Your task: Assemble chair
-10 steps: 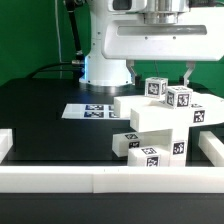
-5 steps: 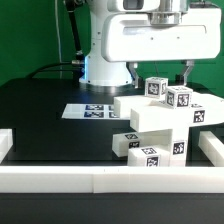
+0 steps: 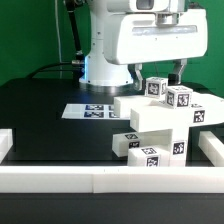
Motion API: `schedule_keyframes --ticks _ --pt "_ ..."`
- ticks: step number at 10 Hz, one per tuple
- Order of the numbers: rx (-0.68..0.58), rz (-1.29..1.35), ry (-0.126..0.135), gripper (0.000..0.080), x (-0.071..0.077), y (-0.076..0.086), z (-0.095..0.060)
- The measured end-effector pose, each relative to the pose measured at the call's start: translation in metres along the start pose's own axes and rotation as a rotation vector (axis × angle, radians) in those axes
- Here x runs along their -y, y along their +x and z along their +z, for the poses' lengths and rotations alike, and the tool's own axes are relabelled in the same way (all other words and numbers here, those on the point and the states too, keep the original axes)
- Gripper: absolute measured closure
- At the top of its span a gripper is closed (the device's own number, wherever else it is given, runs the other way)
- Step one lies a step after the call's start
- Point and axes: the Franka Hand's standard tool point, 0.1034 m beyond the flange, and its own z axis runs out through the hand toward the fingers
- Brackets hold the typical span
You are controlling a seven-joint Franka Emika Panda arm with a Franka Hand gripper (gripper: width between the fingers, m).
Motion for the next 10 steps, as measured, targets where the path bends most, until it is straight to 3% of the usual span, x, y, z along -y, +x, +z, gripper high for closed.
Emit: schedule_keyframes --ticks 1,2,3,5,8,10 --pt "0.0 -0.008 0.0 0.015 -0.0001 -0.0001 0.0" --pt "0.0 -0.005 0.0 0.0272 -0.0001 -0.0001 0.0" --pt "0.0 -0.004 0.0 0.0272 -0.0002 -0.0001 0.0" --pt "0.0 0.002 0.0 0.0514 -0.0004 -0.0002 0.0" --pt "0.0 0.018 0.0 0.0512 -0.0005 -0.0002 0.0" --pt "-0.001 0.165 0.002 0.0512 -0.0004 -0.0001 0.0"
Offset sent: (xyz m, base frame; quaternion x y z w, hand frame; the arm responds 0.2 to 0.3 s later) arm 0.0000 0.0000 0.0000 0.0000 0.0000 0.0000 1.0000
